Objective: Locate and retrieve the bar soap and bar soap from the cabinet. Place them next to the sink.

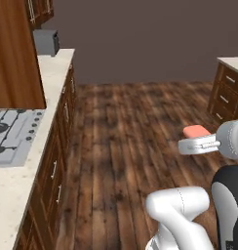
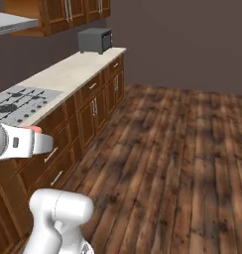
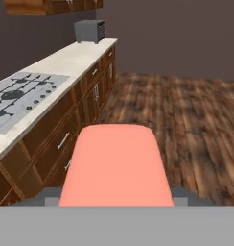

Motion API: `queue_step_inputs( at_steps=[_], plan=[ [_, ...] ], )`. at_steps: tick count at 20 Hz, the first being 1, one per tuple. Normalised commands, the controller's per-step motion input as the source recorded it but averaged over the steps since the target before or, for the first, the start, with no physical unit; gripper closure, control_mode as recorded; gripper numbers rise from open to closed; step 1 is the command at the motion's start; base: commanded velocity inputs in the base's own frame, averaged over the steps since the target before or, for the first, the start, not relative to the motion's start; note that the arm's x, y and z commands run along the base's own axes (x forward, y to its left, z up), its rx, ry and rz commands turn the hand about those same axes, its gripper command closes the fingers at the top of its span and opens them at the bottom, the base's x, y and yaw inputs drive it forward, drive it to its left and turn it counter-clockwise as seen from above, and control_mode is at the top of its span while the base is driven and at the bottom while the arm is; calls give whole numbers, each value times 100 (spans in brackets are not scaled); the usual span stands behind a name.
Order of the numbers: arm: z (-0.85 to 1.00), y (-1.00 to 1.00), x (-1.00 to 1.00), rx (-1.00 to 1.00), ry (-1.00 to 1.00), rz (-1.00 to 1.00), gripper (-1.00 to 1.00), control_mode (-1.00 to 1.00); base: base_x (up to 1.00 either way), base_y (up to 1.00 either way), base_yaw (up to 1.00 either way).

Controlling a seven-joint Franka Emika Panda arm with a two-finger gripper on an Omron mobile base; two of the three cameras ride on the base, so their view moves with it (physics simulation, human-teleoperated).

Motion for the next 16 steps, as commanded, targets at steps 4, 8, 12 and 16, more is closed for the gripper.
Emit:
queue_step_inputs(
  at_steps=[4, 8, 12, 16],
  plan=[
    [0, 0, 0, 0, 0, 0, 100, 100, 0, 0, -48],
    [0, 0, 0, 0, 0, 0, 100, 100, 0, 0, -48],
    [0, 0, 0, 0, 0, 0, 100, 100, 0, 0, -48],
    [0, 0, 0, 0, 0, 0, 100, 100, 0, 0, -48]
  ],
)
